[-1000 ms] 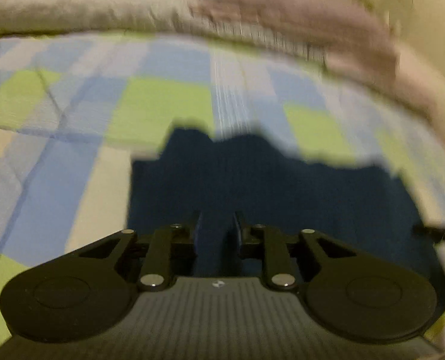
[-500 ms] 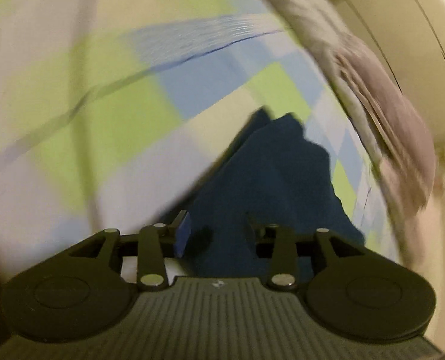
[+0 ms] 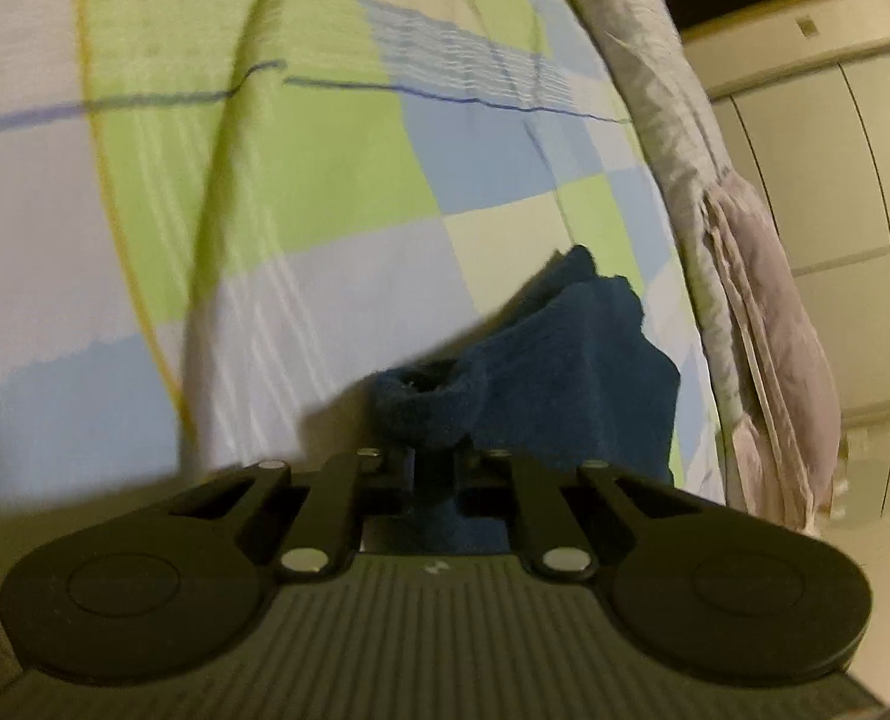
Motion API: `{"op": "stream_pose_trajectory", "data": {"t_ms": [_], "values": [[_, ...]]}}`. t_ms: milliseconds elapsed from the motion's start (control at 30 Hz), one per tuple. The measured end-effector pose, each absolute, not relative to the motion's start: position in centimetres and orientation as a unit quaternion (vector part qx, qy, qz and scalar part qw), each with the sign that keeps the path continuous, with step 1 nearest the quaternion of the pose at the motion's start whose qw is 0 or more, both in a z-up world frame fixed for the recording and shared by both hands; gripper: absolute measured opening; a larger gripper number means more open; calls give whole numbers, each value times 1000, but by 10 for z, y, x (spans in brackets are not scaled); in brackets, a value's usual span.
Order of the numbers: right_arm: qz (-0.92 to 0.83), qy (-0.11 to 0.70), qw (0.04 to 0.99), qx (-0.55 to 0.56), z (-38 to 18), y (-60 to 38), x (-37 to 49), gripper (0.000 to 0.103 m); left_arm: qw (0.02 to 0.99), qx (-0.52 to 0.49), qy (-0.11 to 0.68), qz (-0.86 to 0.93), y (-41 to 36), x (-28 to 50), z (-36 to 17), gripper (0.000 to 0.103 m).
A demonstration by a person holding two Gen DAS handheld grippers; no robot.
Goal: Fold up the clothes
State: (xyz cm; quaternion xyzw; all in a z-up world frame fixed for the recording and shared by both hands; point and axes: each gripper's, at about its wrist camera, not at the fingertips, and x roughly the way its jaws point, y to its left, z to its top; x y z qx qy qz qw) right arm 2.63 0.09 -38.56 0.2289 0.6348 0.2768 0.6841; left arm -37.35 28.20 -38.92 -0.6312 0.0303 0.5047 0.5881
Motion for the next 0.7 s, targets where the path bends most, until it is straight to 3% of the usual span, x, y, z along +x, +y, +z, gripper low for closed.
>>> {"op": "stream_pose_trajectory", "data": {"t_ms": [300, 500, 600, 633, 667, 700], "values": [[248, 638, 700, 204, -339, -12, -21, 10, 653, -588, 83, 469, 304, -405, -355, 7], [251, 708, 638, 168, -328, -27, -97, 10, 688, -535, 119, 475, 353, -434, -341, 7], [263, 733, 608, 155, -331, -22, -123, 12, 701, -510, 180, 466, 380, -428, -348, 9], [265, 742, 599, 143, -333, -17, -125, 19, 694, -514, 200, 463, 385, -424, -354, 15], [262, 748, 597, 125, -334, -13, -123, 40, 683, -524, 220, 458, 389, -421, -361, 16], [256, 753, 597, 106, -332, -10, -121, 53, 675, -528, 229, 461, 389, -420, -364, 20]]}}
